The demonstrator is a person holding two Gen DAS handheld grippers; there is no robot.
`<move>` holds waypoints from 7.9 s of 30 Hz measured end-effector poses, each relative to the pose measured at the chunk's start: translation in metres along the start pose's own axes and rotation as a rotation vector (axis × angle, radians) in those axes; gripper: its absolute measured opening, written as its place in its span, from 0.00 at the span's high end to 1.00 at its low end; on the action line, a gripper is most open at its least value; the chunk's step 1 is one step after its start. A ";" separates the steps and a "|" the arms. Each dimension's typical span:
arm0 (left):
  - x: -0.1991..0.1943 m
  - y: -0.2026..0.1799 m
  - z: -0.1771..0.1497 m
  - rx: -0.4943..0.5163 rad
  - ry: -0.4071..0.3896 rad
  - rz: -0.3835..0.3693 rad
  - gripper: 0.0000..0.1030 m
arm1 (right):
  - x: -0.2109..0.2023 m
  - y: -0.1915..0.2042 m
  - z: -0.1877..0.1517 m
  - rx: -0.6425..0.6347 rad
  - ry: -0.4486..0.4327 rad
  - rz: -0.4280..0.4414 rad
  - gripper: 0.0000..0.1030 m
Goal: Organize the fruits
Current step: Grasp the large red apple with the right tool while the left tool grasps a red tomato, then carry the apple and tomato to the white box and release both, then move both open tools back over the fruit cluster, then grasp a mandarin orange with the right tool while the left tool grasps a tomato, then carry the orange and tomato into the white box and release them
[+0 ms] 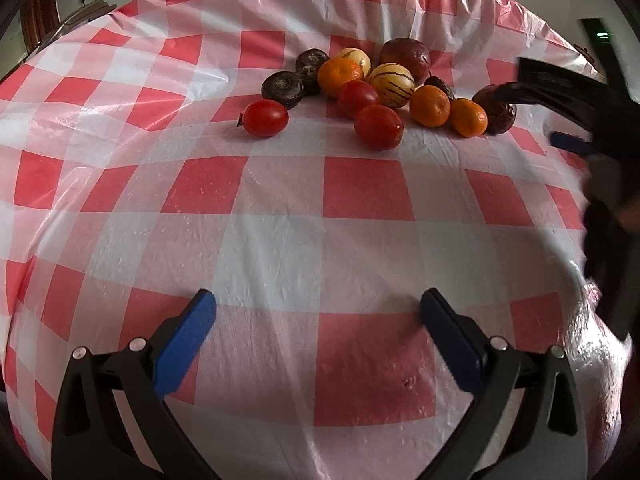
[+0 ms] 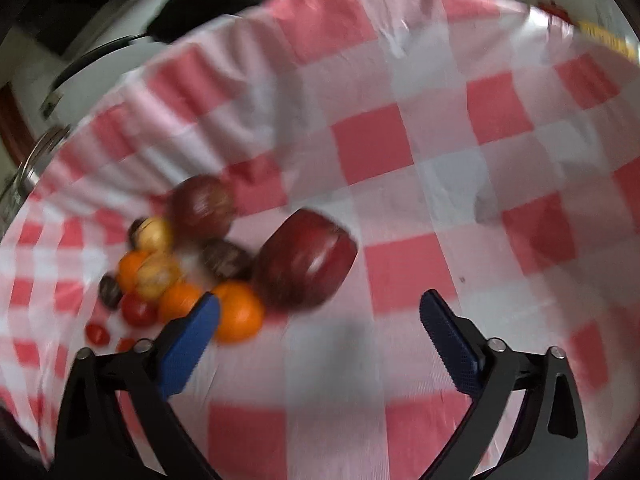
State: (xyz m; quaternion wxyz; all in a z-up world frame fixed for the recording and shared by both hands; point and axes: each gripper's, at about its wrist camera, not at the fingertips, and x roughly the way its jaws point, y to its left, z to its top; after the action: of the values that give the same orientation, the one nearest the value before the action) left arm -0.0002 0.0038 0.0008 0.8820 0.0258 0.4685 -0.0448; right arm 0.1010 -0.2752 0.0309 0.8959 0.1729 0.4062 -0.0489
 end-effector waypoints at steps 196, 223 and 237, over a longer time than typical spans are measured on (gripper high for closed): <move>0.045 -0.019 0.077 -0.156 -0.086 0.018 0.25 | 0.024 0.022 -0.019 -0.034 0.041 0.216 0.61; 0.024 0.015 0.063 -0.292 -0.147 -0.129 0.68 | 0.013 0.014 -0.026 0.092 -0.020 0.105 0.61; -0.124 0.087 -0.105 -0.314 -0.280 0.068 0.68 | -0.109 0.143 -0.182 -0.255 0.079 0.366 0.60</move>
State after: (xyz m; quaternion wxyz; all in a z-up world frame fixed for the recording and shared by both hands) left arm -0.1466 0.1063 0.0450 0.9326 -0.1026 0.3416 0.0553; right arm -0.0682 -0.0839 0.0399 0.8880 0.1310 0.4055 0.1731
